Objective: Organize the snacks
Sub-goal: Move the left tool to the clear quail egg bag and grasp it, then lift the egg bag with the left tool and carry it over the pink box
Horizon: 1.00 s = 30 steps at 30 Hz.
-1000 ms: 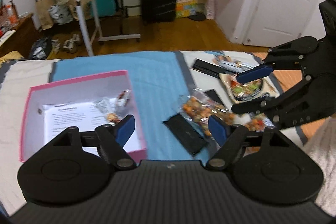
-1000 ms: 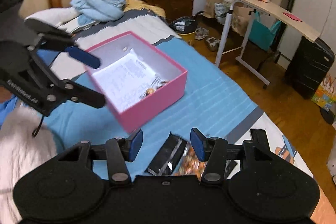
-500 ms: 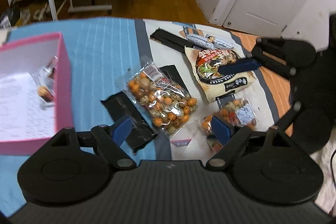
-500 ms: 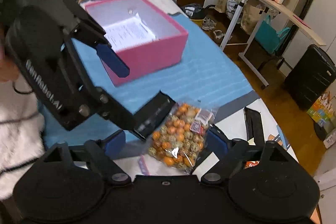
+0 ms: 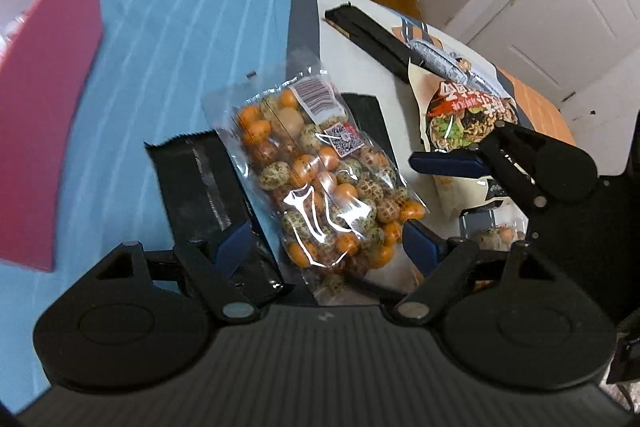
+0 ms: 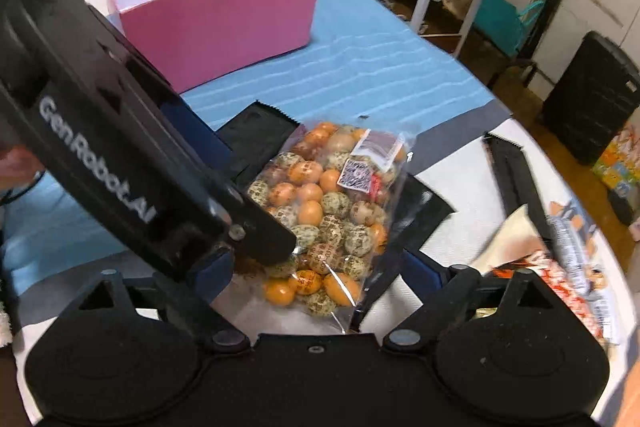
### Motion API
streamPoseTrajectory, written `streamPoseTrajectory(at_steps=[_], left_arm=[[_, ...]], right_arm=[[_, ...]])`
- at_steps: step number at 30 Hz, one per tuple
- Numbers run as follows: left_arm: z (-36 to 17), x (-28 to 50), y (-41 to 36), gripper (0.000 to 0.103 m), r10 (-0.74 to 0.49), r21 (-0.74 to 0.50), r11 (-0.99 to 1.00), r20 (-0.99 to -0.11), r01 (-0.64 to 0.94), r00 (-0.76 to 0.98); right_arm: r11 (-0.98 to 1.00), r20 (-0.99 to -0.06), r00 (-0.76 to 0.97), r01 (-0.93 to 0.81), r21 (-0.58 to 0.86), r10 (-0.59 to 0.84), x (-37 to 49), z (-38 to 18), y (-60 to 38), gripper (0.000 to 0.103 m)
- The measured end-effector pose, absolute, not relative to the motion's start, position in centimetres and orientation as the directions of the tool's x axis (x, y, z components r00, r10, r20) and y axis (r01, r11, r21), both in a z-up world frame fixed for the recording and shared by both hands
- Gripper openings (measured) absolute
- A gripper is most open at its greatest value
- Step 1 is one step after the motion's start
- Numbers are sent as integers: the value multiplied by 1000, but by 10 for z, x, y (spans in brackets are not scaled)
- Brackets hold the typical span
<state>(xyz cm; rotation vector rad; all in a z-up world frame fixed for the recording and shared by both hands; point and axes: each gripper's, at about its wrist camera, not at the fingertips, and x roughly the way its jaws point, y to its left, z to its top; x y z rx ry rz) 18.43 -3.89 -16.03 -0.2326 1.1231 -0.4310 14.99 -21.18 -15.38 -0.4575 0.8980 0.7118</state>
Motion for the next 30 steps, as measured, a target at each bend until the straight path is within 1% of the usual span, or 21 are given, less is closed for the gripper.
streamPoseTrajectory(at_steps=[3,4,5,8,10,12,15,19,23,30], left_arm=[[-170,187,-41,79,-462,-401,886,-804,231,376],[-172,187,-41,76,-459,-399,888,-803,231,380],[-174,186,-41,70,-455,-393,890,-801,230,391],[-178,187,-42,68,-470,-412,883,-793,226,389],[-181,189,-40,65,-493,-448,870,-787,205,371],[-187,192,-33,65,-526,-501,849,-772,167,357],[-195,194,-28,65,-557,-548,826,-756,134,343],[-201,194,-24,70,-579,-584,806,-740,100,342],[-199,191,-30,71,-565,-563,818,-744,120,358],[-187,187,-34,71,-542,-518,838,-759,170,360]], right_arm=[[677,-829,401,-735,-38,389,154,-157,-211,97],[678,-830,394,-735,-26,395,156,-158,-211,98],[679,-832,381,-734,-8,403,159,-159,-211,99],[686,-839,347,-726,41,418,164,-167,-212,103],[684,-834,344,-727,54,432,166,-170,-214,103],[685,-832,347,-727,53,432,166,-169,-214,103],[688,-836,353,-724,40,420,167,-169,-213,103],[712,-846,372,-702,12,381,165,-169,-205,103],[729,-851,391,-685,-15,350,160,-168,-200,102],[749,-852,371,-662,38,370,159,-160,-203,99]])
